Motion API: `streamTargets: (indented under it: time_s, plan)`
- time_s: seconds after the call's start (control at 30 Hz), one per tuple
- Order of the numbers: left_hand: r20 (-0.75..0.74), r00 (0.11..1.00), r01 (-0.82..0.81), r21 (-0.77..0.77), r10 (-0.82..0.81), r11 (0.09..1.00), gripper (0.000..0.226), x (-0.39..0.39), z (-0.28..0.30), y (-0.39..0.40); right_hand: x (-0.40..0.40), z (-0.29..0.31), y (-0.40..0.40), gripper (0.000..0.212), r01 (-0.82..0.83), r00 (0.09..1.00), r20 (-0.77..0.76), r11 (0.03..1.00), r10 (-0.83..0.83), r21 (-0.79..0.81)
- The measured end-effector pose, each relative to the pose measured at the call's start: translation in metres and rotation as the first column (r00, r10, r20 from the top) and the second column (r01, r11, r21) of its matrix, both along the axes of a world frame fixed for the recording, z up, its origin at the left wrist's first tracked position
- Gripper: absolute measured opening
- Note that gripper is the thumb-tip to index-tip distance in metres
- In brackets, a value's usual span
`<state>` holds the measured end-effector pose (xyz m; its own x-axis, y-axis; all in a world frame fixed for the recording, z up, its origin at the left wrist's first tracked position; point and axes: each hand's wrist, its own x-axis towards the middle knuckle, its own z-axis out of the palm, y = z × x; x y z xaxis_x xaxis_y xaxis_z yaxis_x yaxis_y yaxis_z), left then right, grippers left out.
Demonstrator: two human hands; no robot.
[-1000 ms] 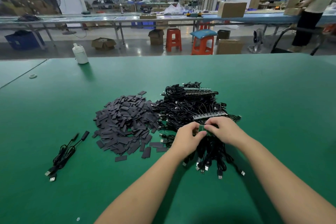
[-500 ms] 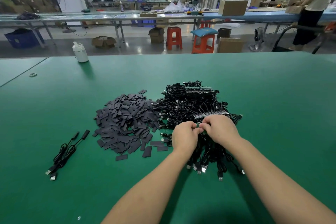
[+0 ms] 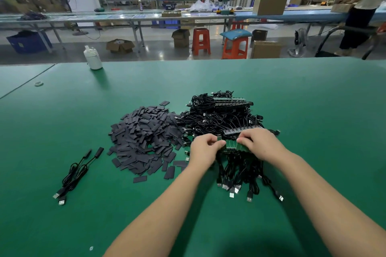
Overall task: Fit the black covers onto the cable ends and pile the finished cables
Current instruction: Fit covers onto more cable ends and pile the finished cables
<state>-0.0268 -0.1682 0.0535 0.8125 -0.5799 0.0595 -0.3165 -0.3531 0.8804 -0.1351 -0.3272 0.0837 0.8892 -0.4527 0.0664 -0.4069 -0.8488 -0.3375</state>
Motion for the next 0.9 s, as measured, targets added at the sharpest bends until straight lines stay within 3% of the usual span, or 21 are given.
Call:
streamTargets:
  time_s: [0.17, 0.23, 0.3, 0.37, 0.47, 0.57, 0.6, 0.63, 0.77, 0.9]
  plan:
    - [0.070, 0.980, 0.188, -0.038, -0.185, 0.981, 0.024, 0.019, 0.016, 0.030, -0.014, 0.005, -0.022, 0.031, 0.073, 0.992, -0.100, 0.992, -0.084, -0.107]
    - [0.057, 0.961, 0.274, -0.060, -0.271, 0.960, 0.025, 0.022, 0.023, 0.039, -0.014, 0.005, -0.014, 0.036, 0.081, 0.997, 0.032, 0.983, -0.076, -0.164]
    - [0.018, 0.938, 0.347, -0.086, -0.347, 0.934, 0.016, 0.024, 0.031, 0.044, -0.011, 0.008, 0.006, 0.030, 0.037, 0.972, 0.234, 0.999, -0.033, -0.013]
    - [-0.044, 0.909, 0.404, -0.147, -0.414, 0.903, 0.004, 0.025, 0.036, 0.046, -0.004, 0.010, 0.031, 0.032, -0.079, 0.969, 0.245, 0.957, 0.009, 0.280]
    - [-0.109, 0.871, 0.445, -0.239, -0.479, 0.863, 0.011, 0.022, 0.038, 0.047, 0.008, 0.001, 0.060, 0.042, -0.134, 0.988, 0.153, 0.702, 0.036, 0.700]
    - [-0.170, 0.875, 0.397, -0.284, -0.454, 0.873, 0.015, 0.023, 0.031, 0.052, 0.015, -0.010, 0.073, 0.045, -0.112, 0.986, 0.151, 0.404, -0.067, 0.908]
    - [-0.168, 0.891, 0.370, -0.269, -0.422, 0.889, 0.017, 0.025, 0.026, 0.055, 0.016, -0.013, 0.077, 0.043, -0.113, 0.985, 0.152, 0.350, -0.086, 0.930]
    - [-0.175, 0.903, 0.343, -0.257, -0.393, 0.903, 0.018, 0.027, 0.019, 0.059, 0.016, -0.016, 0.080, 0.040, -0.108, 0.985, 0.148, 0.356, -0.087, 0.928]
    - [-0.312, 0.893, 0.285, -0.164, -0.324, 0.944, 0.009, 0.034, -0.012, 0.072, 0.015, -0.036, 0.091, 0.026, -0.054, 0.993, 0.104, 0.580, -0.053, 0.813]
    - [-0.316, 0.913, 0.245, -0.079, -0.257, 0.966, 0.007, 0.047, -0.034, 0.087, 0.019, -0.054, 0.106, 0.027, 0.019, 0.998, 0.018, 0.628, -0.053, 0.778]
